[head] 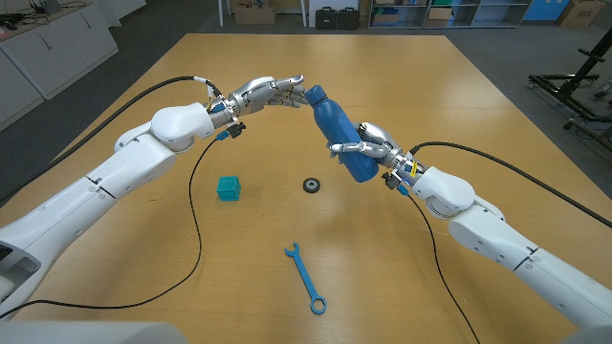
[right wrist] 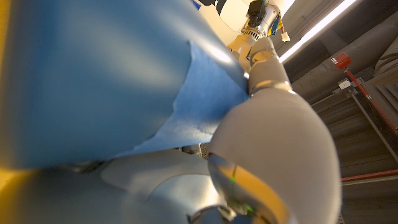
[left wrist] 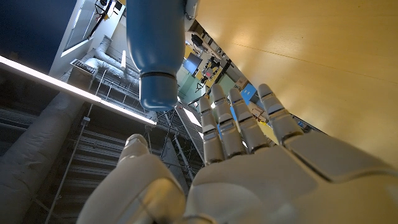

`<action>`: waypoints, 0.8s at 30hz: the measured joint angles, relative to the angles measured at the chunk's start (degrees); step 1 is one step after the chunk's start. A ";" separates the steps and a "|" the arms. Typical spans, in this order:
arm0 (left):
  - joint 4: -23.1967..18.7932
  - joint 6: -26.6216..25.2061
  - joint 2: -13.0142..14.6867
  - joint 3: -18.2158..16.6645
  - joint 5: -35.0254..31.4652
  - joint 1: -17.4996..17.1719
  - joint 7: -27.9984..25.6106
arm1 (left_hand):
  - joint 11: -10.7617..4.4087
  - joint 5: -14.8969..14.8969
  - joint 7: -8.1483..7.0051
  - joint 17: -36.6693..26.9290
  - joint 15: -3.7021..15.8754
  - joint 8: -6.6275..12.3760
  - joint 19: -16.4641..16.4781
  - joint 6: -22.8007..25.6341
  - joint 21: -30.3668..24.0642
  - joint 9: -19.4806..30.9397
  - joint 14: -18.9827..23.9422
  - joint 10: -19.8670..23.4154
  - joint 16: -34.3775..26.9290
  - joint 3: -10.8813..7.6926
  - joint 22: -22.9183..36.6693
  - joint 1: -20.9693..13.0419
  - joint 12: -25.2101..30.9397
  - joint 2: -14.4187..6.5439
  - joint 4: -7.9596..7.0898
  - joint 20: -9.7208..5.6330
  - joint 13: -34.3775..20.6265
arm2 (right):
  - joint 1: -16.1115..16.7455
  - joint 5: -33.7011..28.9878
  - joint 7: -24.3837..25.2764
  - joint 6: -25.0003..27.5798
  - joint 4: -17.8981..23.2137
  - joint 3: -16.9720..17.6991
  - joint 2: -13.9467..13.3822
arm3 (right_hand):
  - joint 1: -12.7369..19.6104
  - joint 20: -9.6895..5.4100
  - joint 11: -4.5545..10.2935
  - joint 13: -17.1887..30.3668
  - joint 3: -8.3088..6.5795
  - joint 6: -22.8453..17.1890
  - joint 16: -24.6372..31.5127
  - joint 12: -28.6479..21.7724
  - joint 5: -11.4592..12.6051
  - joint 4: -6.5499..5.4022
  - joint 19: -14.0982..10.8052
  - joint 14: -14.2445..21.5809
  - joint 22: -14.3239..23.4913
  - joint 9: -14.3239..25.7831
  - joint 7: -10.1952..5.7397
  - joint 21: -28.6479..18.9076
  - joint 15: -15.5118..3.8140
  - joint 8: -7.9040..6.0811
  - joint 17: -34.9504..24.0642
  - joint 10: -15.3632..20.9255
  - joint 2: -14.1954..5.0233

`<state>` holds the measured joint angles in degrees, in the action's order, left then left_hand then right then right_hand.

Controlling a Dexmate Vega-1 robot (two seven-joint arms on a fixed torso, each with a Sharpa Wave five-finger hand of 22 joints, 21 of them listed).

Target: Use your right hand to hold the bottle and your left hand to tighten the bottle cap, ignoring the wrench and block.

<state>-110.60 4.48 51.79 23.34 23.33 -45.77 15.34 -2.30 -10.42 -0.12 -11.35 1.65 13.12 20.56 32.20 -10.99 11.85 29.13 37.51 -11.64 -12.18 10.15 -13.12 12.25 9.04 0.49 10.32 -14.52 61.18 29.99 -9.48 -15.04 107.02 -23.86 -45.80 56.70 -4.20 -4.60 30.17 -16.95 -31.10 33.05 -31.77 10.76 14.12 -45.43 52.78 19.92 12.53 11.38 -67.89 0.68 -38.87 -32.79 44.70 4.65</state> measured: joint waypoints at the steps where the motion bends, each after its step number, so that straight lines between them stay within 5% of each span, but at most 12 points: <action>1: 0.00 0.26 0.00 0.00 -0.17 0.00 -0.02 | -0.04 0.00 -0.21 0.00 0.02 -0.05 -0.23 -0.39 0.00 0.00 -0.39 -0.49 0.22 0.16 0.00 0.13 -0.21 0.13 0.16 0.23 0.00 | -0.18 0.00 0.00 0.00 -0.16 -0.10 0.10 | 0.00 0.00 0.00 0.00 0.00 0.00 0.00 0.00 0.00 0.00 0.00 0.00 0.00 0.00 0.00 -0.24 0.00 0.07 -0.02 0.00 0.00; 6: -0.71 1.35 0.86 -0.22 -1.53 -0.48 -0.13 | -1.61 -1.05 -1.44 0.17 0.27 -0.50 -1.01 -1.62 0.00 0.00 -1.95 -2.43 0.44 1.05 0.00 -0.50 -0.45 0.87 1.33 0.60 0.00 | -0.78 -0.11 0.00 0.52 -0.83 -0.47 0.48 | 0.00 0.00 0.00 0.00 0.00 0.00 0.00 0.00 0.00 0.00 0.00 0.00 -0.27 0.00 0.00 -0.44 0.00 -0.13 -0.01 0.00 0.00; 14: -2.06 1.68 2.25 -0.62 -4.08 -1.15 -1.03 | -3.01 -1.89 -2.17 0.44 0.81 -0.49 -1.08 -2.35 0.00 0.00 -2.65 -3.83 0.44 -0.75 0.00 -6.42 -0.45 -0.51 4.86 0.67 -0.25 | -1.36 -0.27 -0.04 0.82 -1.28 -0.78 0.78 | 0.00 0.00 0.00 0.00 0.01 0.00 -0.05 0.22 0.00 -0.01 0.01 0.00 -0.26 0.00 0.00 -0.44 0.00 -0.13 -0.01 0.00 0.00; 24: -2.17 1.49 2.10 -0.08 -6.07 -0.62 -1.25 | -3.87 -1.89 -2.81 0.43 0.83 0.36 -1.03 -1.71 0.00 0.00 -2.62 -2.73 0.38 -2.17 0.00 -10.21 -0.29 -1.21 6.91 0.62 -0.26 | -1.17 -0.46 0.16 0.83 -0.85 -0.81 0.61 | 0.00 0.00 0.00 0.26 0.02 0.00 -0.21 0.23 0.00 -0.02 0.21 0.10 -0.53 0.00 0.00 -0.78 0.10 -0.13 -0.17 0.00 0.00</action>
<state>-112.77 5.97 53.89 23.26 17.26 -46.38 14.08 -6.18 -12.31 -2.92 -10.92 2.48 13.48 19.53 30.50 -10.99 11.85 26.51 34.79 -11.26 -14.34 10.15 -23.34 11.96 7.83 7.40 10.94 -14.79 60.01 29.53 -9.32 -14.21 106.16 -24.68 -45.19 56.70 -4.20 -4.60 30.43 -16.94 -31.11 32.84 -31.55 10.76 14.11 -45.22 52.88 19.39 12.53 11.38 -68.67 0.79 -39.00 -32.96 44.70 4.65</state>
